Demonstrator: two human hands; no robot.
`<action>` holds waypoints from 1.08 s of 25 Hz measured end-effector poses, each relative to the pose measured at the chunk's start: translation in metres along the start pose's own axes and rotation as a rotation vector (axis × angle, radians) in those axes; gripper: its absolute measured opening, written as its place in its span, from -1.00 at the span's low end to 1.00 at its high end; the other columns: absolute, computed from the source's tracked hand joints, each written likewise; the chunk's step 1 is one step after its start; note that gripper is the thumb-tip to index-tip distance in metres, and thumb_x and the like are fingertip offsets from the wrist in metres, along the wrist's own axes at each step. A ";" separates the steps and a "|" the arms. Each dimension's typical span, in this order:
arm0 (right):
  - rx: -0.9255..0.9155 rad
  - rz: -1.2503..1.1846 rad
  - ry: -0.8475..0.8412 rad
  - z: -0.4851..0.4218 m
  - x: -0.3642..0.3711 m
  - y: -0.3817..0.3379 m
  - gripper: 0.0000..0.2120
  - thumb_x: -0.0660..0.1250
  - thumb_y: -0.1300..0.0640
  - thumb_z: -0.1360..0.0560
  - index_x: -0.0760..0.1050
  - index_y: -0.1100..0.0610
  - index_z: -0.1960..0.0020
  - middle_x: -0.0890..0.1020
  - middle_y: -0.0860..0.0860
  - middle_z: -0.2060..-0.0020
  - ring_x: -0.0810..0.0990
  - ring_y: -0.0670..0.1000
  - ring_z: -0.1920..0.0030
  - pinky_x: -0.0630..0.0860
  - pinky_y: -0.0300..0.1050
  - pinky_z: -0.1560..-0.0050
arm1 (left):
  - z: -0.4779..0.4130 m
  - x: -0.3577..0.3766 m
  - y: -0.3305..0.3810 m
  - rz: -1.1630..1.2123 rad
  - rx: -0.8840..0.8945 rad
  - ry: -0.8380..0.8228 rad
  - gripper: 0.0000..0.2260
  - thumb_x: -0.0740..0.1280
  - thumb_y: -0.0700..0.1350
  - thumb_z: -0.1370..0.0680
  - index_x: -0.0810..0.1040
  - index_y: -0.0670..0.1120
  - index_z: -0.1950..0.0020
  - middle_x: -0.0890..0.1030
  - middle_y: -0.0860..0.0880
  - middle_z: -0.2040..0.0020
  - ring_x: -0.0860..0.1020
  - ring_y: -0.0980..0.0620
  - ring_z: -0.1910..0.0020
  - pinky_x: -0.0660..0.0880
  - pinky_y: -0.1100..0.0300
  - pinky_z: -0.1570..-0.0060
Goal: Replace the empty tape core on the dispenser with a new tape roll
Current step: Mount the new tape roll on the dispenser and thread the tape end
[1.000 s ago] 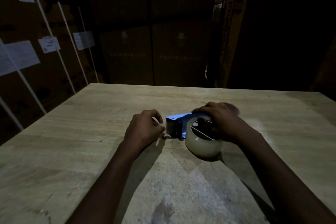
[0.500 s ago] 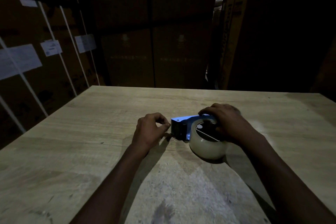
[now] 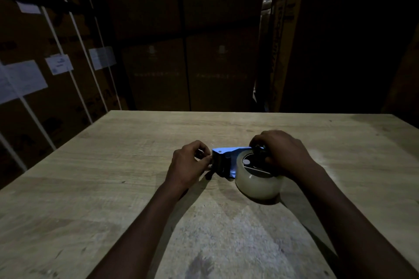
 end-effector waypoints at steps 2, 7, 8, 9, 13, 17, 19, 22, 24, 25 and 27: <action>-0.002 0.004 0.008 0.000 0.001 0.000 -0.63 0.37 0.14 -0.43 0.49 -0.06 -0.22 0.60 -0.02 -0.11 0.52 0.05 -0.12 0.35 -0.13 0.11 | 0.000 0.001 0.000 0.003 0.003 -0.003 -0.94 0.44 -0.17 -0.44 0.60 -0.03 0.15 0.66 0.04 0.24 0.63 0.24 0.36 0.49 0.40 0.38; -0.005 -0.005 0.009 0.000 0.000 0.000 -0.65 0.37 0.11 -0.44 0.49 -0.07 -0.21 0.61 -0.03 -0.09 0.53 0.05 -0.10 0.40 -0.11 0.08 | 0.002 0.000 0.004 -0.015 0.026 0.045 -0.96 0.46 -0.21 -0.42 0.63 -0.10 0.17 0.64 0.04 0.20 0.56 0.30 0.43 0.41 0.48 0.47; -0.002 -0.006 0.007 0.000 0.001 0.000 -0.65 0.37 0.11 -0.44 0.49 -0.07 -0.21 0.60 -0.03 -0.09 0.52 0.05 -0.10 0.38 -0.11 0.08 | 0.002 0.000 0.004 -0.015 0.025 0.047 -0.95 0.46 -0.22 -0.42 0.63 -0.10 0.18 0.63 0.05 0.22 0.55 0.32 0.43 0.41 0.48 0.48; 0.000 -0.009 0.004 0.000 0.001 0.000 -0.65 0.37 0.11 -0.44 0.49 -0.07 -0.21 0.60 -0.03 -0.09 0.52 0.05 -0.10 0.38 -0.12 0.09 | 0.002 0.000 0.004 -0.031 0.032 0.055 -0.94 0.47 -0.21 -0.41 0.63 -0.07 0.19 0.63 0.07 0.24 0.55 0.32 0.43 0.40 0.47 0.47; -0.001 -0.032 -0.006 0.000 0.000 -0.001 -0.62 0.38 0.13 -0.43 0.48 -0.07 -0.22 0.60 -0.02 -0.10 0.53 0.06 -0.10 0.42 -0.09 0.07 | 0.001 0.001 0.001 -0.056 0.047 0.083 -0.91 0.48 -0.17 -0.39 0.60 -0.01 0.22 0.63 0.11 0.28 0.55 0.25 0.43 0.37 0.46 0.41; 0.023 -0.074 0.007 0.003 -0.002 -0.002 -0.76 0.37 0.11 -0.40 0.42 0.01 -0.04 0.61 0.02 -0.02 0.52 0.10 -0.04 0.48 -0.01 0.09 | 0.000 0.000 0.002 -0.044 0.025 0.098 -0.90 0.45 -0.19 -0.41 0.61 0.00 0.14 0.64 0.11 0.30 0.57 0.34 0.42 0.38 0.49 0.47; 0.022 -0.092 0.067 0.002 -0.010 -0.006 -0.83 0.34 0.03 -0.40 0.42 0.03 0.07 0.54 0.03 0.05 0.47 0.11 -0.02 0.49 0.04 0.06 | -0.002 0.000 0.001 -0.070 0.043 0.102 -0.91 0.47 -0.15 -0.39 0.63 0.02 0.18 0.64 0.12 0.30 0.58 0.33 0.36 0.40 0.47 0.38; 0.077 -0.144 0.105 0.001 -0.018 -0.019 -0.67 0.28 -0.18 -0.42 0.43 0.08 0.28 0.49 0.03 0.30 0.49 0.07 0.20 0.46 -0.05 0.20 | -0.002 -0.001 -0.002 -0.084 0.063 0.096 -0.92 0.50 -0.13 -0.36 0.62 0.00 0.25 0.66 0.11 0.29 0.60 0.28 0.25 0.48 0.35 0.27; 0.097 -0.080 -0.024 0.006 -0.006 -0.032 -0.52 0.23 -0.31 -0.40 0.35 0.11 0.34 0.41 0.04 0.41 0.40 0.02 0.37 0.29 -0.14 0.38 | 0.000 -0.003 0.001 -0.094 0.075 0.078 -0.91 0.50 -0.13 -0.35 0.62 -0.01 0.29 0.65 0.11 0.31 0.59 0.28 0.29 0.48 0.34 0.27; 0.087 -0.067 -0.085 0.009 0.003 -0.038 -0.50 0.24 -0.34 -0.38 0.33 0.11 0.33 0.40 0.05 0.40 0.39 0.01 0.38 0.23 -0.14 0.42 | 0.001 -0.003 0.003 -0.086 0.084 0.048 -0.91 0.50 -0.14 -0.35 0.62 -0.01 0.30 0.65 0.10 0.31 0.59 0.27 0.34 0.48 0.35 0.29; 0.071 -0.068 -0.132 0.012 0.015 -0.042 -0.53 0.26 -0.32 -0.36 0.36 0.10 0.32 0.46 0.10 0.32 0.43 0.06 0.32 0.21 -0.14 0.42 | 0.004 -0.002 0.008 -0.050 0.096 -0.045 -0.91 0.50 -0.19 -0.34 0.63 -0.04 0.29 0.66 0.07 0.30 0.59 0.25 0.39 0.47 0.39 0.35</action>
Point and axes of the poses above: each hand's wrist, its own z-axis away from the middle knuckle, its own x-axis out of the palm, y = z × x, the point moved 5 cm from there along -z, towards the middle knuckle
